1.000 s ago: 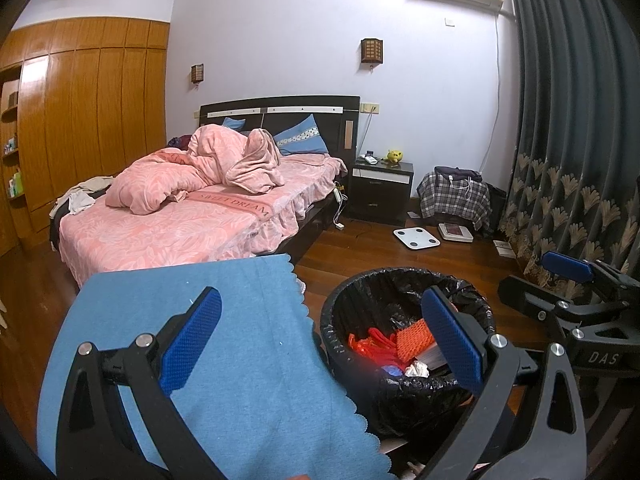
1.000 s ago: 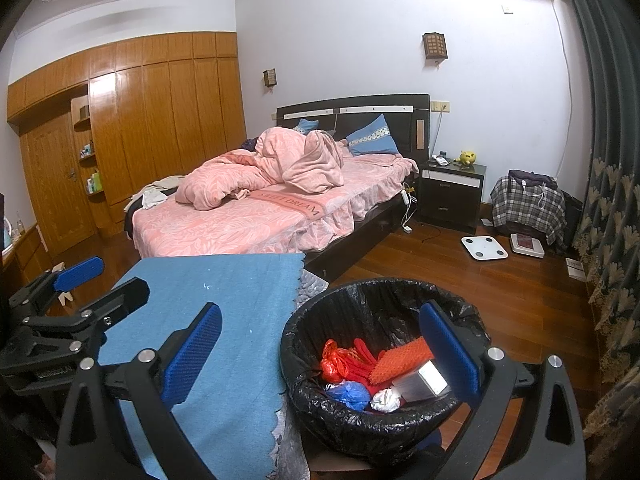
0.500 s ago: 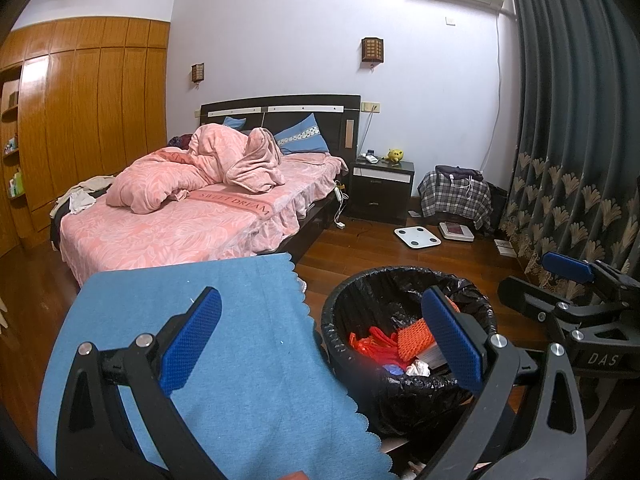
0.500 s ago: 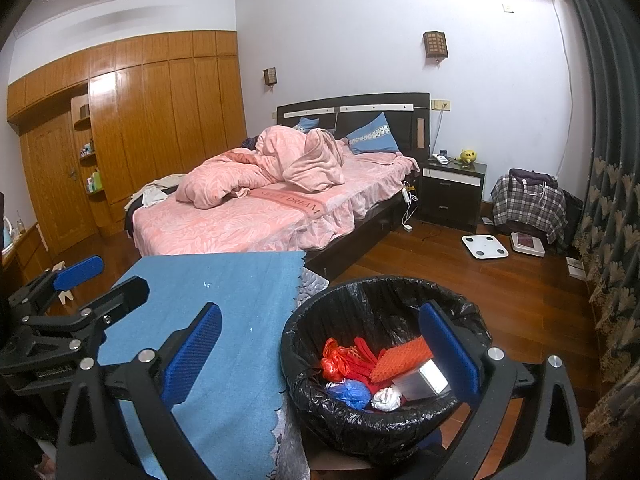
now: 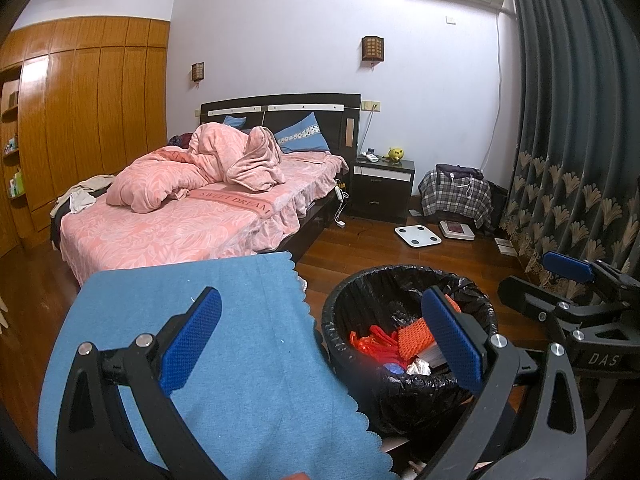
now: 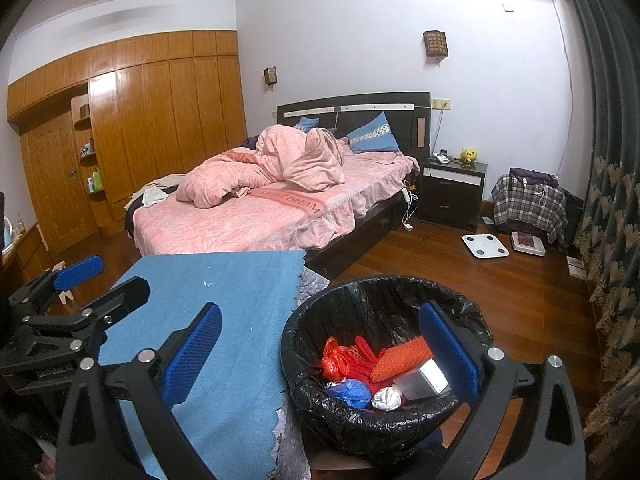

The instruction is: Collect trash

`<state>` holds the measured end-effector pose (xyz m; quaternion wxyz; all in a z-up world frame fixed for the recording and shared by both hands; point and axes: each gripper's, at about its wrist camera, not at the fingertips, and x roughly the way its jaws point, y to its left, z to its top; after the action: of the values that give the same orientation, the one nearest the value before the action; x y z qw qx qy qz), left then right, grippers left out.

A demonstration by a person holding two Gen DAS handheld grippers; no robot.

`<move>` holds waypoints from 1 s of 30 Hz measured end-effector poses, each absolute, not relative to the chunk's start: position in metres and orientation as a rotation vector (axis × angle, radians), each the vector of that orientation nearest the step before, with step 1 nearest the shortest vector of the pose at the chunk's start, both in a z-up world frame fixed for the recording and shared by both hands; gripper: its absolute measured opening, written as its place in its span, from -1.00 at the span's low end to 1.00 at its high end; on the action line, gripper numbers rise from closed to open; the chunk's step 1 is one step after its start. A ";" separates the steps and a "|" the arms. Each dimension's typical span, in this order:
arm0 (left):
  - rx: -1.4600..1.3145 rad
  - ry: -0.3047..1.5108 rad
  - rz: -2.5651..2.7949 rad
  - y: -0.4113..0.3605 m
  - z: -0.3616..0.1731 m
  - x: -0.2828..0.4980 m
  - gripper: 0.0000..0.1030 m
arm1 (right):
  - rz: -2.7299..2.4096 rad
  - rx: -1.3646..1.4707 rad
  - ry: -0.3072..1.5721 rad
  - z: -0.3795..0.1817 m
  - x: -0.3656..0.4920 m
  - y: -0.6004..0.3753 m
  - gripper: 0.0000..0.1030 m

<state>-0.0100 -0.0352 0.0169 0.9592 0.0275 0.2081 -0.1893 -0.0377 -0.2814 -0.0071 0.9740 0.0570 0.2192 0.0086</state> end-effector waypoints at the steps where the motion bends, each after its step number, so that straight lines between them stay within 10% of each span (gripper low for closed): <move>1: 0.055 0.423 -0.384 -0.035 0.017 -0.010 0.89 | 0.017 0.115 0.442 -0.007 -0.038 -0.281 0.88; 30: 0.054 0.429 -0.385 -0.031 0.018 -0.010 0.89 | 0.018 0.117 0.448 -0.006 -0.037 -0.279 0.88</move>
<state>-0.0100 -0.0311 0.0176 0.9584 0.0268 0.2117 -0.1898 -0.0370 -0.2786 -0.0064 0.9733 0.0579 0.2220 0.0087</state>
